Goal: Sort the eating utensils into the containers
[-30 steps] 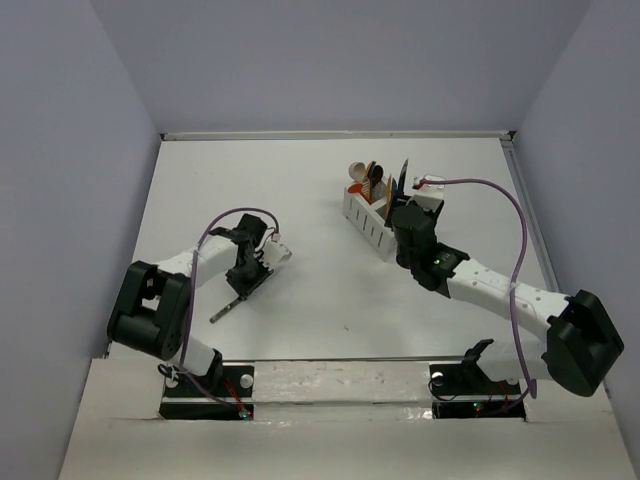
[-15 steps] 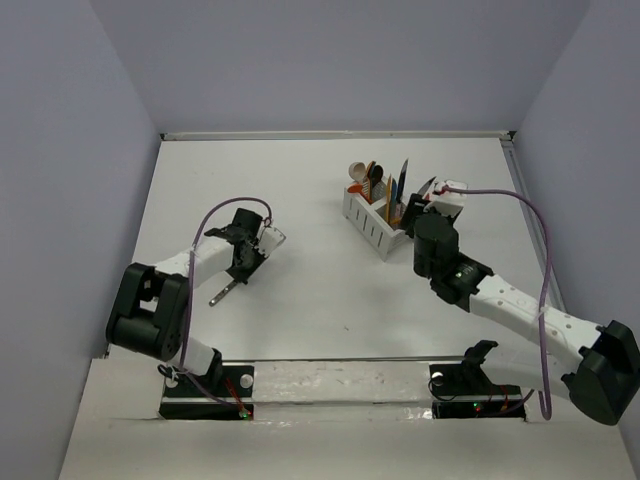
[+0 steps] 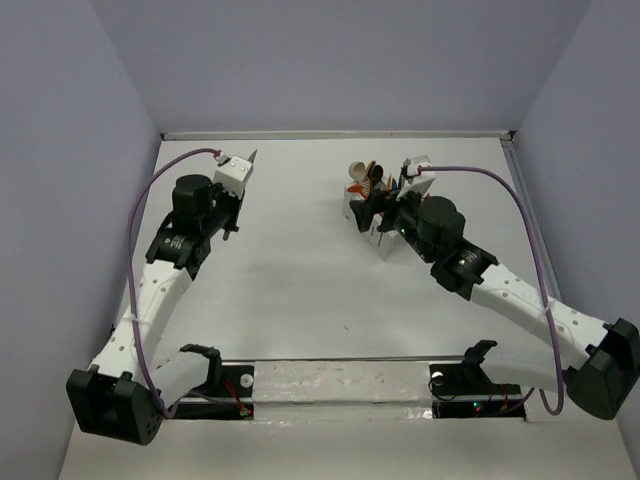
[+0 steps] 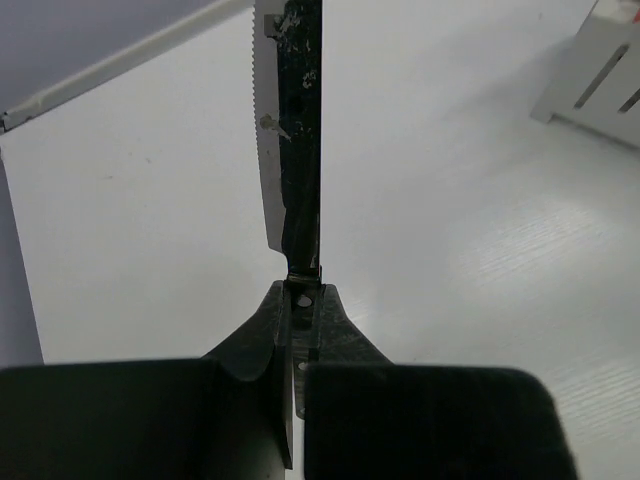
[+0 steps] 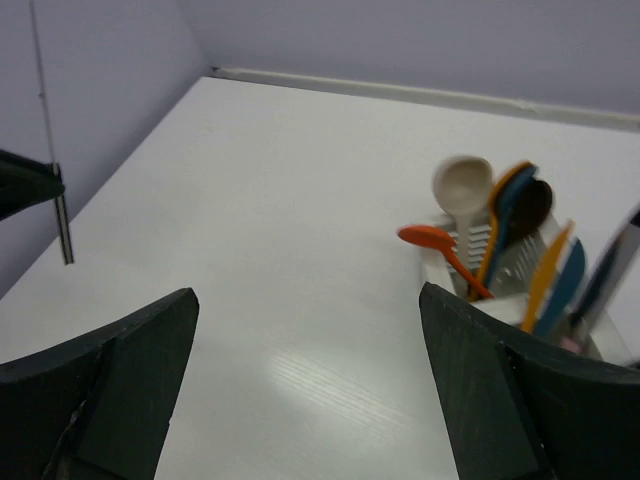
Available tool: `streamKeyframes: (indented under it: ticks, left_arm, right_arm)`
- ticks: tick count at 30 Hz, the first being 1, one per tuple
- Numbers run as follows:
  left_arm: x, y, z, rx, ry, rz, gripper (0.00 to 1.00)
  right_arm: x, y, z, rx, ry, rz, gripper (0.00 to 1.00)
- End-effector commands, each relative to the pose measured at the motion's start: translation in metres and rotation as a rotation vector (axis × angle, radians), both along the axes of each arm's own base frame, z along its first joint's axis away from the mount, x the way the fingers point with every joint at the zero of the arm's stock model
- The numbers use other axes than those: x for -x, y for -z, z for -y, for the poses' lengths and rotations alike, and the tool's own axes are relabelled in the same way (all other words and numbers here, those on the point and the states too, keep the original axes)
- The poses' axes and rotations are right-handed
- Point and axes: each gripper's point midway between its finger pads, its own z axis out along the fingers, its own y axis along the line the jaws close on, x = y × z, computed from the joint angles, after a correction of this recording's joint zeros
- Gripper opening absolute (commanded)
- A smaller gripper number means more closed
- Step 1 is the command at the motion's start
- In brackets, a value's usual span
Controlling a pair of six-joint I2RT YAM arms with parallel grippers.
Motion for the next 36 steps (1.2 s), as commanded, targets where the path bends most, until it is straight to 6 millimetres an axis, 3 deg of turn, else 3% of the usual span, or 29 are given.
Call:
streamKeyframes:
  ticks: [1,2,3,4,5,6,7,10,14,21,28,31,35,36]
  left_arm:
    - [0.002,-0.059,0.023,0.189,0.037,0.109,0.00]
    - [0.003,-0.072,0.024,0.213,0.036,0.135,0.00]
    - [0.004,-0.078,0.027,0.235,0.046,0.141,0.00]
    - [0.006,-0.085,0.029,0.268,0.043,0.147,0.00]
    - [0.007,-0.092,0.030,0.287,0.042,0.158,0.00]
    - [0.008,-0.097,0.031,0.304,0.045,0.166,0.00]
    - [0.010,-0.104,0.034,0.333,0.049,0.174,0.00]
    - [0.012,-0.116,0.035,0.364,0.048,0.190,0.00]
    - [0.014,-0.124,0.037,0.418,0.034,0.196,0.00]
    - [0.020,-0.128,0.041,0.451,0.050,0.200,0.00]
    - [0.028,-0.130,0.045,0.473,0.078,0.195,0.00]
    - [0.032,-0.126,0.047,0.480,0.088,0.183,0.00]
    - [0.034,-0.118,0.049,0.480,0.098,0.163,0.00]
    - [0.033,-0.114,0.048,0.471,0.094,0.160,0.00]
  right_arm:
    - [0.025,-0.041,-0.085,-0.100,-0.327,0.052,1.00]
    - [0.025,-0.061,-0.099,-0.107,-0.339,0.112,1.00]
    - [0.026,-0.048,-0.122,-0.084,-0.345,0.097,1.00]
    - [0.025,-0.050,-0.133,-0.090,-0.350,0.106,1.00]
    - [0.025,-0.070,-0.145,-0.134,-0.360,0.139,0.99]
    - [0.025,-0.058,-0.157,-0.124,-0.374,0.126,0.98]
    - [0.025,-0.061,-0.177,-0.143,-0.388,0.134,0.95]
    - [0.027,-0.063,-0.211,-0.169,-0.406,0.169,0.89]
    - [0.025,-0.061,-0.234,-0.215,-0.412,0.180,0.80]
    - [0.002,-0.056,-0.242,-0.253,-0.319,0.170,0.65]
    - [-0.013,-0.033,-0.261,-0.208,-0.296,0.155,0.60]
    - [-0.016,-0.037,-0.263,-0.210,-0.290,0.168,0.47]
    - [-0.021,-0.036,-0.268,-0.206,-0.282,0.170,0.03]
    - [-0.022,-0.033,-0.269,-0.204,-0.279,0.163,0.00]
